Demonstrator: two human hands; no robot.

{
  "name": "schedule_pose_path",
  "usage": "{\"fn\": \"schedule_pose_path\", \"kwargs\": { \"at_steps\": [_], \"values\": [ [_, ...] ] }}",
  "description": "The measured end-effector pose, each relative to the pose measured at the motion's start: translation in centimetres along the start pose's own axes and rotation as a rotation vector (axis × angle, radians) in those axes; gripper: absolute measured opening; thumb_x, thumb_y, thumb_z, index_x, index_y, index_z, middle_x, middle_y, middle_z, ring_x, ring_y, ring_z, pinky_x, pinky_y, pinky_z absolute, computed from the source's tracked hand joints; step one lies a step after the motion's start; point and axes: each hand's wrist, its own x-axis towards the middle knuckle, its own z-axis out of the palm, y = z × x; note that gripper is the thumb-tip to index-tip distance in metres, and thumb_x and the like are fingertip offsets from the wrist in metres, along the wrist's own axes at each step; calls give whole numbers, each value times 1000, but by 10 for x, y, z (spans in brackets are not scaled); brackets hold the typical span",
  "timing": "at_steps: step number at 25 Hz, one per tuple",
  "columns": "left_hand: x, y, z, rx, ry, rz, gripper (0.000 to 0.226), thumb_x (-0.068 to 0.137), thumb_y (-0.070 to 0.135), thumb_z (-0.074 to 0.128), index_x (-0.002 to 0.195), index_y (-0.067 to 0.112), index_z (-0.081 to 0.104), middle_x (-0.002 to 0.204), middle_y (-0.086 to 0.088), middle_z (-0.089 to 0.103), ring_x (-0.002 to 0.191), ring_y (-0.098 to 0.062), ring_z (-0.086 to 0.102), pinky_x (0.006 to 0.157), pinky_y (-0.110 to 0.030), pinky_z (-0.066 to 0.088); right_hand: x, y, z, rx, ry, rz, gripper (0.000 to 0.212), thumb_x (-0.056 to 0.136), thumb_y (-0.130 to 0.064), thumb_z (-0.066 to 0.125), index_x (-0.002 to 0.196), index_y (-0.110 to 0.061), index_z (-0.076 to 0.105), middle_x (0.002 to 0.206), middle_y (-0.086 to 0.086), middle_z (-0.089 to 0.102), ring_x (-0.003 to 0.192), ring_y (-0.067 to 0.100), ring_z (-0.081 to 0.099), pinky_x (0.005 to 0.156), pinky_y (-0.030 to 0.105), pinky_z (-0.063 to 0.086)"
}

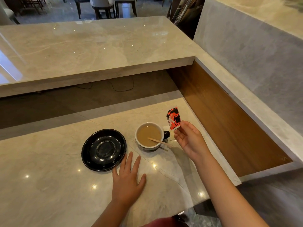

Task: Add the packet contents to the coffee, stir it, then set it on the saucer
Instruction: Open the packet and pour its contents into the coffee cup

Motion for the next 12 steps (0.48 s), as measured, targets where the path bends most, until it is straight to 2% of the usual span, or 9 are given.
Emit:
{"fn": "schedule_pose_path", "kwargs": {
  "at_steps": [7, 10, 12],
  "values": [
    [0, 0, -1, -10, 9, 16, 66, 84, 57, 34, 143, 30, 25, 152, -3, 18, 137, -19, 8, 101, -55, 10, -2, -7, -30, -86, 81, -124, 15, 87, 3, 54, 84, -11, 60, 57, 2, 71, 51, 7, 65, 54, 15, 56],
    [-1, 0, -1, -7, 9, 12, 66, 84, 58, 33, 143, 30, 24, 152, -2, 15, 137, -18, 4, 102, -53, 7, 0, -8, -60, -210, 221, -140, 10, 85, 3, 58, 85, -7, 61, 69, 11, 68, 52, 9, 66, 52, 15, 56],
    [-1, 0, -1, -11, 8, 12, 66, 84, 57, 33, 143, 29, 24, 153, -3, 15, 137, -17, 3, 103, -54, 8, 2, -4, -82, -374, 321, -101, 10, 85, -1, 61, 94, -5, 62, 77, 14, 68, 58, 13, 68, 51, 17, 57]
  ]
}}
